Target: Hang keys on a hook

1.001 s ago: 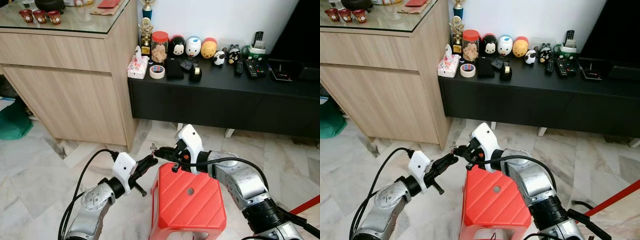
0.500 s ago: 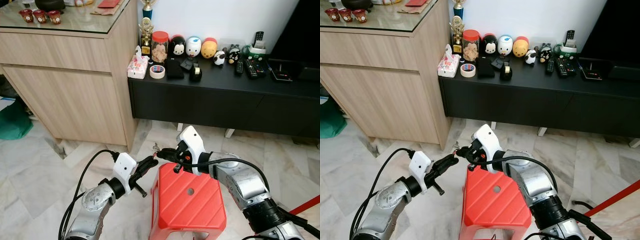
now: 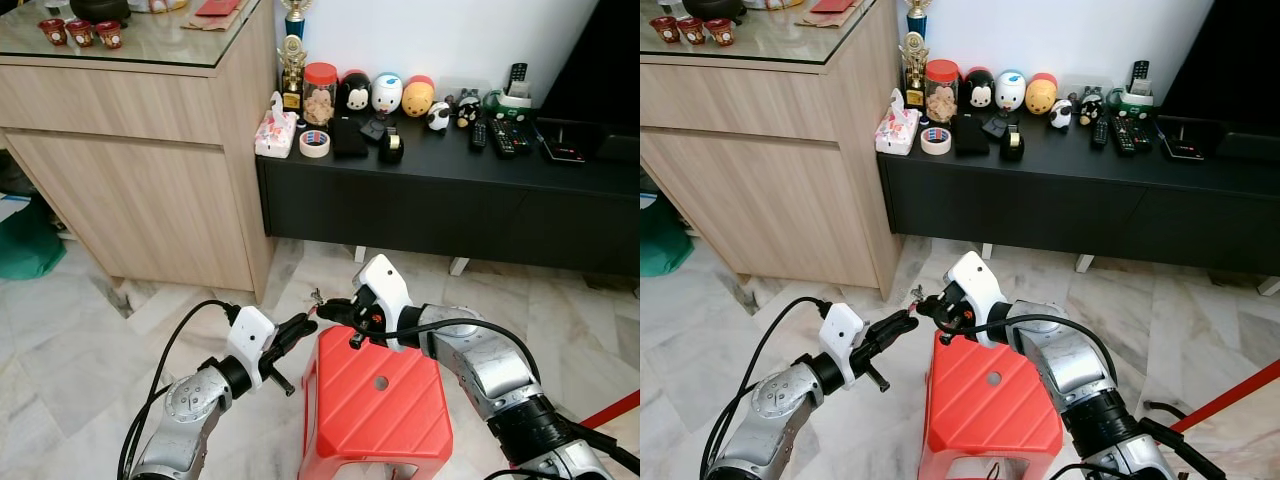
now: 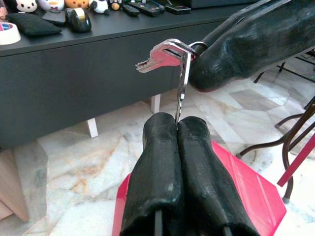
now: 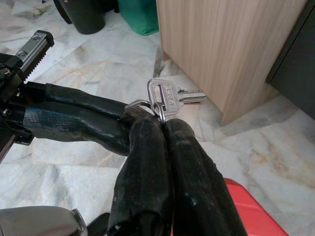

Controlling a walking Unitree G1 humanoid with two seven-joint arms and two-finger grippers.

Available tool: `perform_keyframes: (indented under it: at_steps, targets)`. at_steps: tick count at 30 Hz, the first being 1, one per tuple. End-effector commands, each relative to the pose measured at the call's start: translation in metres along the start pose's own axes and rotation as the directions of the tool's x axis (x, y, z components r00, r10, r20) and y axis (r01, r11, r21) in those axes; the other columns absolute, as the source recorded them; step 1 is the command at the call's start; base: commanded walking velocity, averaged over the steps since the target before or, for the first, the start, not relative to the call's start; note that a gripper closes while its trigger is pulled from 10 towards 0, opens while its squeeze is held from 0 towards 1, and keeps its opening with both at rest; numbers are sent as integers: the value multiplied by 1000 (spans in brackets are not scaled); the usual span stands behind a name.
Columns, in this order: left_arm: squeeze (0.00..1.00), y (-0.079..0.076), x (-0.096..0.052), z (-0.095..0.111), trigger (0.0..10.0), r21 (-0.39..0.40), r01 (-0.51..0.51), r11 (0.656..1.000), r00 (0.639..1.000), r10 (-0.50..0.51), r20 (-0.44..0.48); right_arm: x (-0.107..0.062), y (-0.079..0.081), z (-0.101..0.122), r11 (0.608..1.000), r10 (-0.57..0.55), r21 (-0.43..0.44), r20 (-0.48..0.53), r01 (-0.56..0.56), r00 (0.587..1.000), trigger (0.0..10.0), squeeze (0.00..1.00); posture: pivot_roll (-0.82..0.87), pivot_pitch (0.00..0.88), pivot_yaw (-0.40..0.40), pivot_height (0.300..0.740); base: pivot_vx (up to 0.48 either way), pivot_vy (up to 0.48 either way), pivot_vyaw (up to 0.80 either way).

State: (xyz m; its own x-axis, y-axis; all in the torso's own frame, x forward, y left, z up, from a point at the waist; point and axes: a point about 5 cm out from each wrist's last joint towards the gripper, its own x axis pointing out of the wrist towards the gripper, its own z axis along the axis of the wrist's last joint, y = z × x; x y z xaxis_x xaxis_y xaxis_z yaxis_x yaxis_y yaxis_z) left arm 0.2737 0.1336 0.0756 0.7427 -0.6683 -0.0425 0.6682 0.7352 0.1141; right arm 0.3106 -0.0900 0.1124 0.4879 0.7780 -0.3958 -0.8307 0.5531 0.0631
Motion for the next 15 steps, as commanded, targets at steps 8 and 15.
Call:
perform_keyframes:
  at_steps: [8,15]
  targets:
    - [0,5,-4,1,0,5,-25,1000,1000,25,2,-7,-9,-15,999,-48,9,-74,49,996,10000,0,90,104,-61,740,0,0,0]
    - [0,5,-4,0,0,5,-23,1000,1000,23,0,-6,-6,-10,1000,-14,9,-38,15,999,10000,1000,90,102,-61,740,0,0,0]
